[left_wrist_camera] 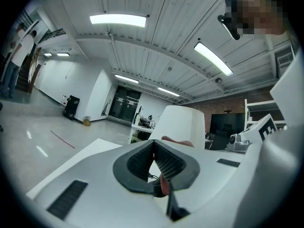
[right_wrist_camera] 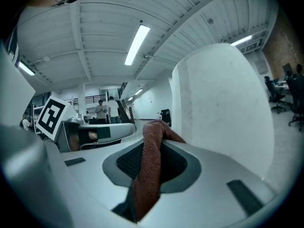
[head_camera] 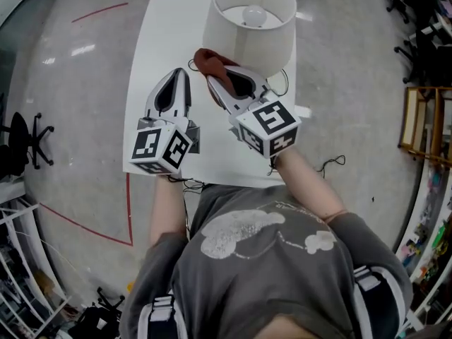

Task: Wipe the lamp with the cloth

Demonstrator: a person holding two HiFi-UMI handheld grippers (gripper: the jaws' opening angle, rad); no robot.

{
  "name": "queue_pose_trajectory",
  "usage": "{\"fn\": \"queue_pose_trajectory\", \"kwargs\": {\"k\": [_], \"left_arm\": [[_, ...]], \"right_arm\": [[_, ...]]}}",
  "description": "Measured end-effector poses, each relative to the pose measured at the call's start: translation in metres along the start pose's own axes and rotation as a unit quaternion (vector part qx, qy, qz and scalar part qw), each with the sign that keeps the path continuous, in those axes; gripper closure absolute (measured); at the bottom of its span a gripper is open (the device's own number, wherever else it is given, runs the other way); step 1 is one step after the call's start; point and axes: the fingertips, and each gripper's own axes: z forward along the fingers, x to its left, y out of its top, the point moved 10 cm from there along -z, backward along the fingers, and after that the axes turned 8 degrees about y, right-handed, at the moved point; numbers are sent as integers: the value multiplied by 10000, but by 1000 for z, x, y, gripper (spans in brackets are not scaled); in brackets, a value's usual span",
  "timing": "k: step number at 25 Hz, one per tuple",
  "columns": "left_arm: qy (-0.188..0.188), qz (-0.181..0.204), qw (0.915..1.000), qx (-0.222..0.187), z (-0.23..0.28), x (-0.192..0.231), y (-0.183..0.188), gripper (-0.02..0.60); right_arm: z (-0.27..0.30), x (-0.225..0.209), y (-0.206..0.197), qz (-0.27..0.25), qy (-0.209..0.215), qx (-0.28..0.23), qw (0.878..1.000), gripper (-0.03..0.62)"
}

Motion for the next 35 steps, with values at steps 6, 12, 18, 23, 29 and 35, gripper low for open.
{"fn": "queue_pose_trajectory", "kwargs": {"k": [6,12,18,23,29,35], "left_arm": [[-150,-198,9995,217,5,17,-14,574],[-294,-140,9995,56,2,20,-2,574],[-543,90,9974,-462,1,11,40,574],[-714,215,9943,-759,5,8,66,574],[-800,208,9940,-714,11,2,64,574],[-660,168,9964,-514,15,6,46,574]], "right_arm": [[10,7,-29,125,-154,389,9990,508],[-1,22,-1,-172,-413,-42,9990,508],[-11,26,61,-433,-860,-861,9916,508],[-12,20,96,-459,-1471,-1304,9794,508],[6,9,94,-357,-1601,-1180,9794,508],[17,3,72,-206,-1621,-743,9837,508]]}}
